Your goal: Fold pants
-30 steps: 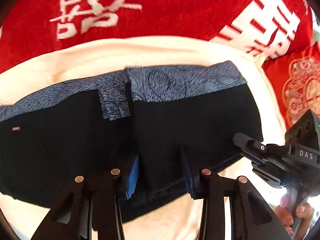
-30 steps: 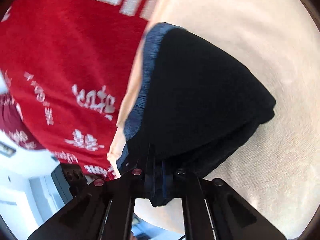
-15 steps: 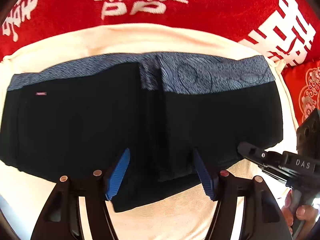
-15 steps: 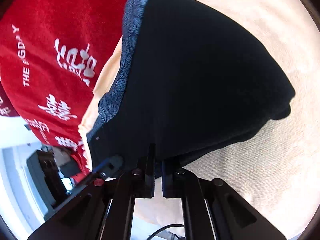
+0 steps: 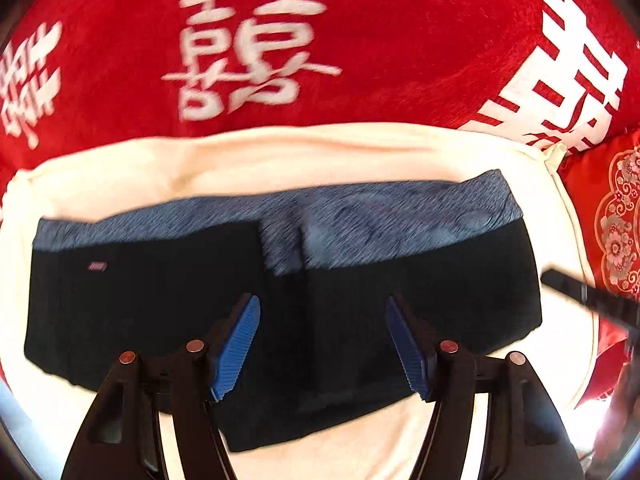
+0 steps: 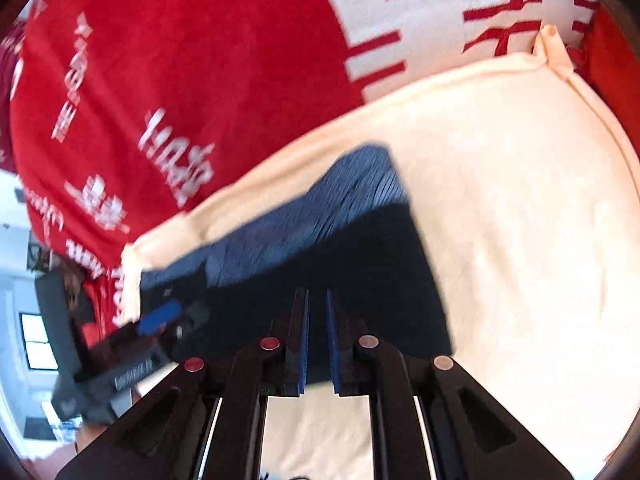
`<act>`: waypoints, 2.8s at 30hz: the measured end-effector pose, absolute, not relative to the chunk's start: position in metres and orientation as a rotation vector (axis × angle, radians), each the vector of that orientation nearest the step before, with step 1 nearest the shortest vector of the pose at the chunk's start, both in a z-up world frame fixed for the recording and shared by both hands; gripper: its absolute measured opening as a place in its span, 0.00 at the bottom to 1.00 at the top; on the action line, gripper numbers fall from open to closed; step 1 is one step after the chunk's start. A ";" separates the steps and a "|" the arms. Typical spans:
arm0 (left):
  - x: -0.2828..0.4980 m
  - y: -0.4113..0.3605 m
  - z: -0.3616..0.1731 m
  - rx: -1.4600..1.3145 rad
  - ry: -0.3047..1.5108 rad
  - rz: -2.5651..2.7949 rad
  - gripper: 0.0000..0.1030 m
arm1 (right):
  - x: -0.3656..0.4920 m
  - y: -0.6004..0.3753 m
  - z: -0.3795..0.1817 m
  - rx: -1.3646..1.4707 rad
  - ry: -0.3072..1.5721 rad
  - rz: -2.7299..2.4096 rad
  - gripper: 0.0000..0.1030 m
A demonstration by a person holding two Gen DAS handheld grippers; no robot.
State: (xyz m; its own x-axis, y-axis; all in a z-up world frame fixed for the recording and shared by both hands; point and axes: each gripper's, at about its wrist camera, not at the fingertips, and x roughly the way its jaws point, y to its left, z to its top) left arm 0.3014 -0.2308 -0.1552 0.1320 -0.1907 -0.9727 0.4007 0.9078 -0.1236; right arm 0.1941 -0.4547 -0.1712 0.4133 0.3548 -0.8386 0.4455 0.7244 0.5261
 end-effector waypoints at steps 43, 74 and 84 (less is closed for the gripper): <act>0.268 -0.198 -0.216 0.192 1.451 -0.264 0.99 | 0.196 -0.368 -0.199 0.569 1.398 0.037 0.66; 0.232 0.022 -0.205 -0.048 1.464 -0.070 0.99 | 0.269 -0.227 -0.220 0.302 1.553 0.181 0.10; 0.236 0.028 -0.205 -0.054 1.457 -0.066 0.99 | 0.247 -0.205 -0.189 0.211 1.504 0.222 0.36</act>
